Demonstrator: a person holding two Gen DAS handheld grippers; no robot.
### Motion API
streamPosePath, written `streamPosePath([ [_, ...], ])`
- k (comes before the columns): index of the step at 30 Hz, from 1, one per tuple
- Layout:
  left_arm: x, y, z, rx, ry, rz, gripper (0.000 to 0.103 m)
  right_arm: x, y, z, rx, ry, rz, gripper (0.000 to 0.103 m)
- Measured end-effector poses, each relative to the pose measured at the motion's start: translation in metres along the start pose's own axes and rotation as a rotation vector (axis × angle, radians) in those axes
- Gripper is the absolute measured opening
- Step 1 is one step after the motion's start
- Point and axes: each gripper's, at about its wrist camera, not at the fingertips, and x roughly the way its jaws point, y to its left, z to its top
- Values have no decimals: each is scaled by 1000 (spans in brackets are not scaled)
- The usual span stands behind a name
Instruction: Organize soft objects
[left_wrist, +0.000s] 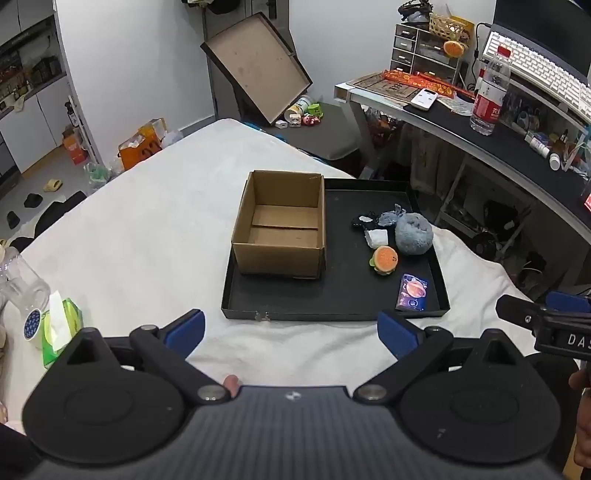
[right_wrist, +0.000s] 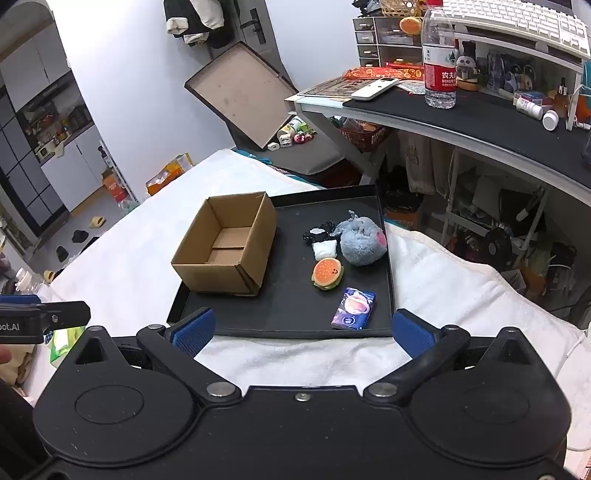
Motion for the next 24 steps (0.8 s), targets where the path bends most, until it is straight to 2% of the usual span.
streamPosePath([
  [4, -6, 5, -2, -2, -7, -32, 99, -2, 0, 1, 1, 4, -10, 103],
  [5, 1, -1, 1, 21, 10, 7, 99, -1, 0, 0, 2, 7, -12, 103],
  [12, -3, -7, 3, 35, 9, -24, 99, -6, 7, 2, -8, 22, -26, 103],
  [24, -3, -12, 1, 53, 0, -19, 99, -8, 4, 1, -8, 12, -58, 103],
])
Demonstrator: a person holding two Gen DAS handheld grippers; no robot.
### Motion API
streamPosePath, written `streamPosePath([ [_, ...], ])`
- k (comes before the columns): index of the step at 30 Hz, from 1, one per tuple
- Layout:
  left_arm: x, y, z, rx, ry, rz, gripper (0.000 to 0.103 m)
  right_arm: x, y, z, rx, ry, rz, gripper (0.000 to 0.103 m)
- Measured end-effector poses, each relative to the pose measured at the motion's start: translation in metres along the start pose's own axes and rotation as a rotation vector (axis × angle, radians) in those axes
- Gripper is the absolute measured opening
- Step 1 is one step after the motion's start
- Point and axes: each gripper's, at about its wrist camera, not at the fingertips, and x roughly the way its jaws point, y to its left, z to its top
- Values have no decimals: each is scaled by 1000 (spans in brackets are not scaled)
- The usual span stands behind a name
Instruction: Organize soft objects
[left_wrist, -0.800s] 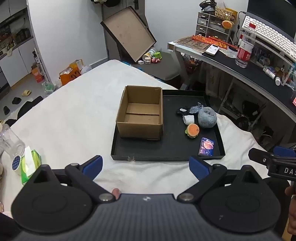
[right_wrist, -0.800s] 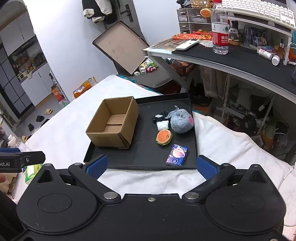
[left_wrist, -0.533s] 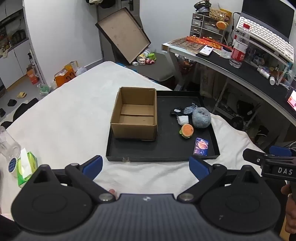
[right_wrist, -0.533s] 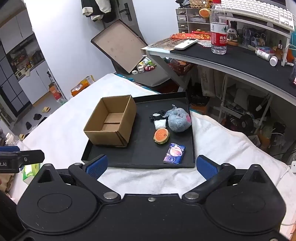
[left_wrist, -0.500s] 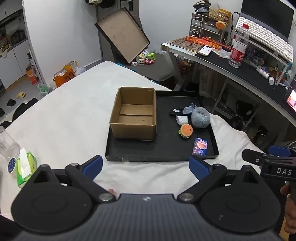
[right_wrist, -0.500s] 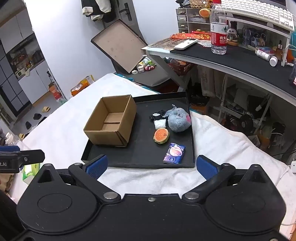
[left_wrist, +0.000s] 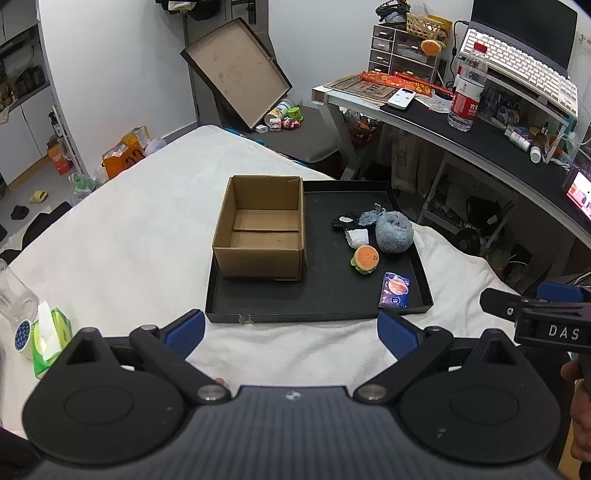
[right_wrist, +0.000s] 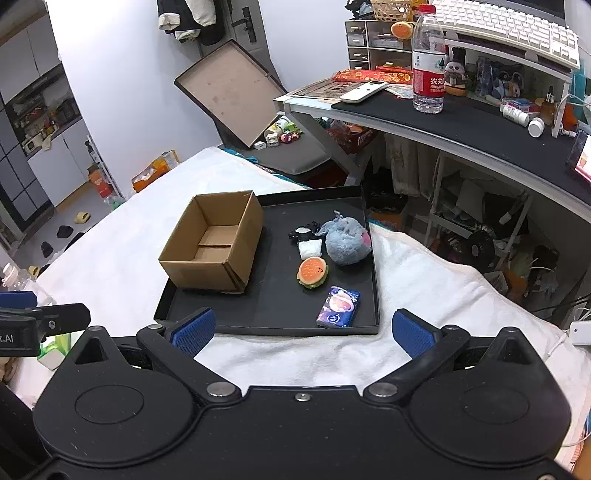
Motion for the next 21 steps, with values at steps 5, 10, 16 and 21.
streamPosePath([
  [5, 2, -2, -1, 1, -1, 4, 99, -1, -1, 1, 2, -5, -10, 103],
  [10, 3, -4, -1, 18, 5, 13, 99, -1, -2, -1, 2, -7, -19, 103],
  [16, 0, -10, -3, 39, -15, 24, 99, -1, -3, -1, 4, -7, -21, 103],
  [21, 0, -8, -3, 37, -13, 31, 99, -2, -3, -1, 1, -4, -17, 103],
])
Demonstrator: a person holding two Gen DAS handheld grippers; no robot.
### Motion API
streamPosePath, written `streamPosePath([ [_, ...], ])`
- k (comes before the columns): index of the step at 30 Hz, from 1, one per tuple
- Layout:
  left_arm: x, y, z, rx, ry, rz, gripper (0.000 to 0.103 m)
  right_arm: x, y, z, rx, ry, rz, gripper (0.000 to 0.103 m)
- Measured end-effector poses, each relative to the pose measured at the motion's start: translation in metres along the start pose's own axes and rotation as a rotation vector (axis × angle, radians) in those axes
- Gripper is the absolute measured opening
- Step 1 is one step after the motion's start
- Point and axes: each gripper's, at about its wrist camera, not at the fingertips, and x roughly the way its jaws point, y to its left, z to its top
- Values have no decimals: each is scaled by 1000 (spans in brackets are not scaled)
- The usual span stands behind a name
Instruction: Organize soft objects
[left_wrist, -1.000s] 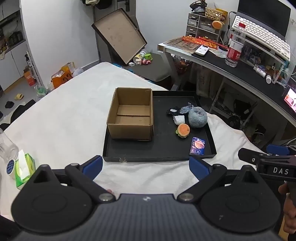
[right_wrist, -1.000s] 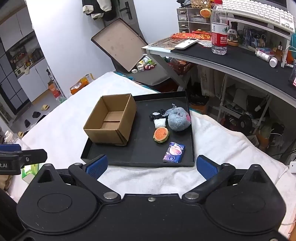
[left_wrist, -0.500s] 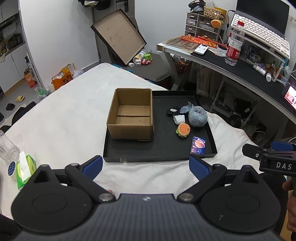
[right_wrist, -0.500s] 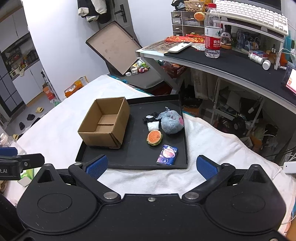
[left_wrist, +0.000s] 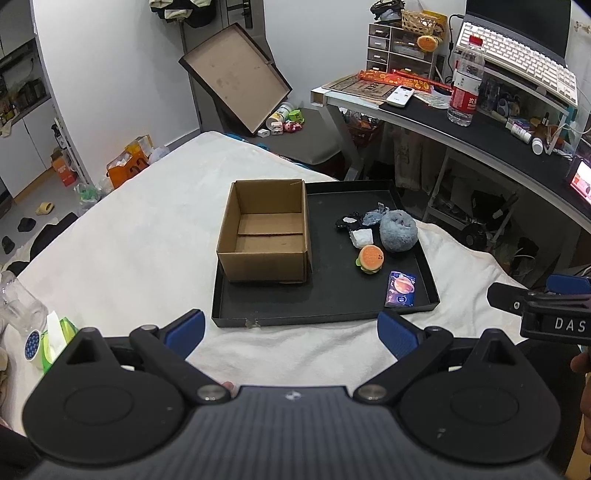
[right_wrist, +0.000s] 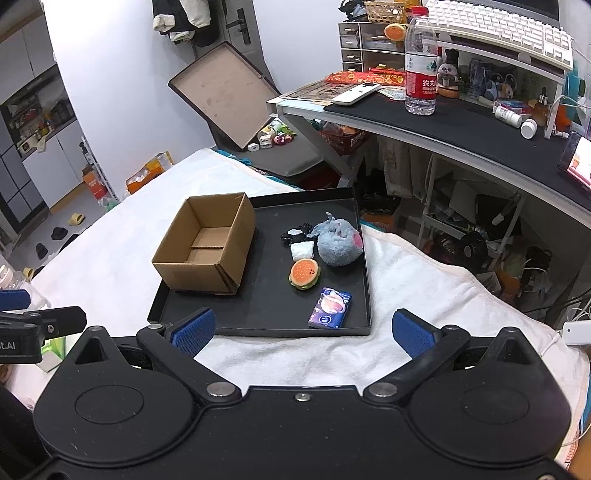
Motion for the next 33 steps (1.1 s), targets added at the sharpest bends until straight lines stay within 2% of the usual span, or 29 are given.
streamPosePath([
  [25, -2, 3, 0, -20, 0, -8, 99, 3, -1, -2, 8, 13, 12, 103],
  [33, 1, 4, -1, -24, 24, -9, 99, 4, -1, -3, 6, 14, 13, 103],
])
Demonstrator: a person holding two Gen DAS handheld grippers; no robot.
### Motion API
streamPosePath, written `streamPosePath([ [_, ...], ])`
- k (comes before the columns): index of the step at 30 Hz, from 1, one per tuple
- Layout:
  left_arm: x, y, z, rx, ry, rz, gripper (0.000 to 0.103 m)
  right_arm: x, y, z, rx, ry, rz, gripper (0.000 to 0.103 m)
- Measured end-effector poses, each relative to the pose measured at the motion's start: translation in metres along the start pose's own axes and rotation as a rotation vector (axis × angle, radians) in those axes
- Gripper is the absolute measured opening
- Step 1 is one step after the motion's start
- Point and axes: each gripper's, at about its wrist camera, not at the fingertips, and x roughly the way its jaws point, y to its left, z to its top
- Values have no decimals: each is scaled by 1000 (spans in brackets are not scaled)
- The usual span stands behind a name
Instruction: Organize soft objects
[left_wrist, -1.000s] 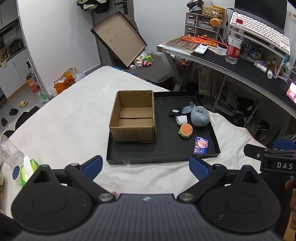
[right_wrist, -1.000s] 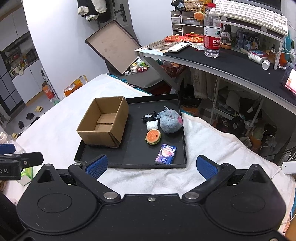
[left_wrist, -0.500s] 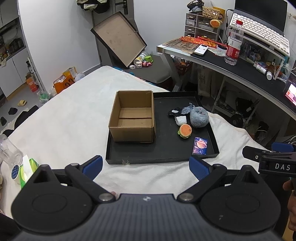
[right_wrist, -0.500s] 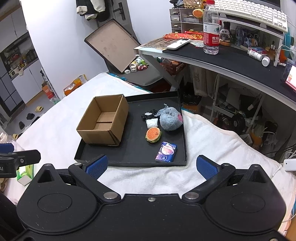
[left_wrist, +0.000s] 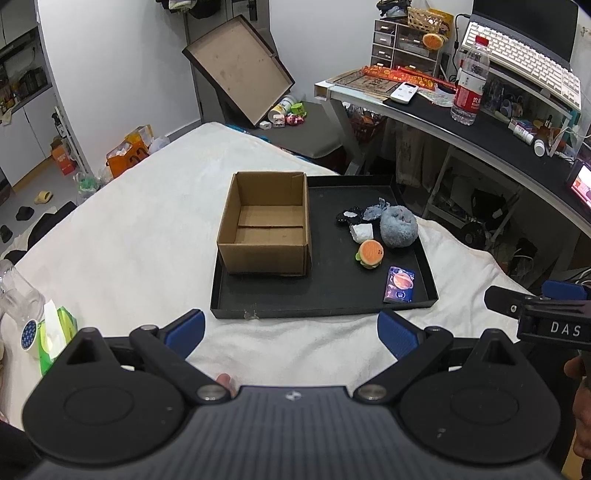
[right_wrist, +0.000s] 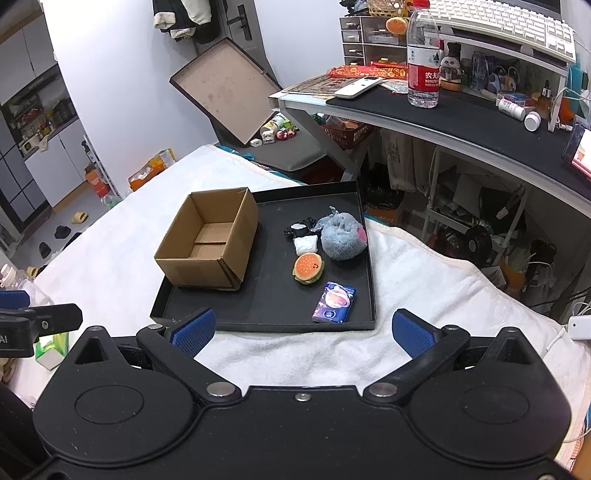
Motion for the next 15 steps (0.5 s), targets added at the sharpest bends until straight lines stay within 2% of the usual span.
streamPosePath([
  [15, 9, 5, 12, -16, 63, 26, 99, 5, -5, 3, 14, 5, 4, 103],
])
